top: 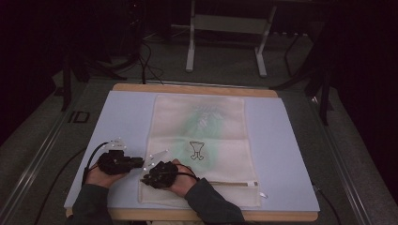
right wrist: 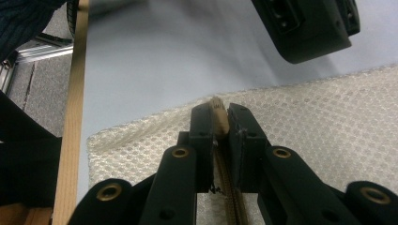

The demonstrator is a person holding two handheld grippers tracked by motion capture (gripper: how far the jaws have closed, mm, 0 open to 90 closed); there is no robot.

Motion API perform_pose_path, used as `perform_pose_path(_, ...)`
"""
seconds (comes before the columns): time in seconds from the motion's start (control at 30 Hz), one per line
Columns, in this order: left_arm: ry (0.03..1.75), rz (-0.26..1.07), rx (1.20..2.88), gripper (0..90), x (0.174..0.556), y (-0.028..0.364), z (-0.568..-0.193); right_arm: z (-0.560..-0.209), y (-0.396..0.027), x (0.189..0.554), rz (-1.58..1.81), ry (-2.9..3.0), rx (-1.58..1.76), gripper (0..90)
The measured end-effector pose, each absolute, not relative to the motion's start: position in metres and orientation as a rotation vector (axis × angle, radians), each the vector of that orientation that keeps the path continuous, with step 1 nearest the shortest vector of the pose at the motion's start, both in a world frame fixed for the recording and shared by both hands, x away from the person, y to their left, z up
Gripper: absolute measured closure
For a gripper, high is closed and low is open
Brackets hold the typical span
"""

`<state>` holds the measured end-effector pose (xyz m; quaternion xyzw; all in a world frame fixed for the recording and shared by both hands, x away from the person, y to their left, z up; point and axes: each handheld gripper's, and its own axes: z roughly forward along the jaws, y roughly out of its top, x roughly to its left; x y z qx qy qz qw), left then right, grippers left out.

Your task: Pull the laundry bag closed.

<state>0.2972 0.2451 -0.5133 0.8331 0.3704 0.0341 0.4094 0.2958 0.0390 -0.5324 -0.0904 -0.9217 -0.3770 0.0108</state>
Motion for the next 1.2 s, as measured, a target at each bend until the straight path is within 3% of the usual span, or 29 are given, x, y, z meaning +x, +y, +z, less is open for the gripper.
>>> perform_pose_path(0.3,0.893,0.025,2.203,89.4,0.299,0.231,-0.521,-0.534,0.037,0.292,-1.204,-2.892,-0.281,81.5)
perform_pose_path(0.5,0.903,0.002,2.270,89.7,0.300,0.226,-0.525,-0.535,0.036,0.290,-1.227,-2.889,-0.290,81.4)
perform_pose_path(1.2,0.999,-0.037,2.252,90.0,0.295,0.227,-0.526,-0.534,0.037,0.291,-1.205,-2.875,-0.330,81.6)
